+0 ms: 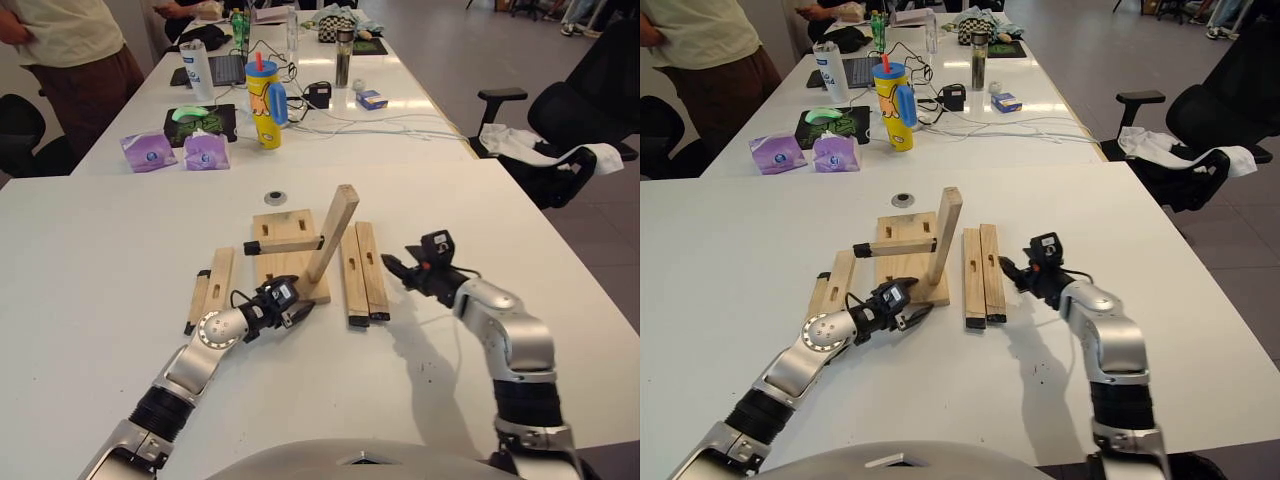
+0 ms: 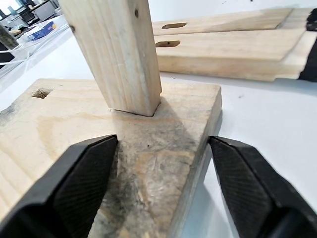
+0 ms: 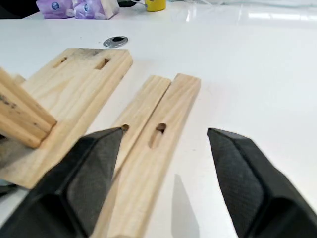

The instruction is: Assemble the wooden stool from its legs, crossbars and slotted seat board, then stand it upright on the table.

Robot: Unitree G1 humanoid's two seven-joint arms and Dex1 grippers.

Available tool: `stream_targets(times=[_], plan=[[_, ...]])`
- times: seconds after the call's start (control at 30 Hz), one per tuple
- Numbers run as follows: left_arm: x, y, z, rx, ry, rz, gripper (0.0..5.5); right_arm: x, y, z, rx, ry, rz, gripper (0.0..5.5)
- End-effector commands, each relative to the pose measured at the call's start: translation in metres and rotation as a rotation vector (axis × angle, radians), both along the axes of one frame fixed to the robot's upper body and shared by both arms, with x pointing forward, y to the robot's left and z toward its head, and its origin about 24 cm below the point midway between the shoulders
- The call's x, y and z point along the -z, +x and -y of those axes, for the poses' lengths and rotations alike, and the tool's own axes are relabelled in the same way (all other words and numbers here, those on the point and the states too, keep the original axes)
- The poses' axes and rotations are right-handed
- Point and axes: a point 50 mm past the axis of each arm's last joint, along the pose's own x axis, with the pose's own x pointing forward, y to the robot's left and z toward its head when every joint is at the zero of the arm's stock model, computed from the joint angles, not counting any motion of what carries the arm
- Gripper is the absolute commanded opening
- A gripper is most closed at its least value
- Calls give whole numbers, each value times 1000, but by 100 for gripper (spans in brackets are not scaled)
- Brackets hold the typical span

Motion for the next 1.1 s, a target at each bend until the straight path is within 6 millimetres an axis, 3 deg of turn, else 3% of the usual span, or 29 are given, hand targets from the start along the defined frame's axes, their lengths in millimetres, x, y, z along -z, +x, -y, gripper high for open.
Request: stream_targets(times=[0.03, 0.17, 0.4, 0.6, 0.9, 1.1], plan=[[67, -56, -43, -121, 232, -386, 343, -6, -9, -34, -29, 57, -66, 319], [64, -53, -37, -83, 221, -374, 343, 2, -13, -50, -22, 37, -151, 319], [58, -47, -27, -28, 215, -349, 343, 14, -11, -58, -14, -20, -235, 319], [56, -43, -20, -29, 199, -339, 343, 29, -13, -57, 20, -129, -326, 319], [58, -42, -12, -24, 190, -338, 343, 42, 3, -63, 24, -364, -347, 319], [57, -41, -10, -18, 177, -331, 343, 47, 3, -67, -12, -365, -360, 300]])
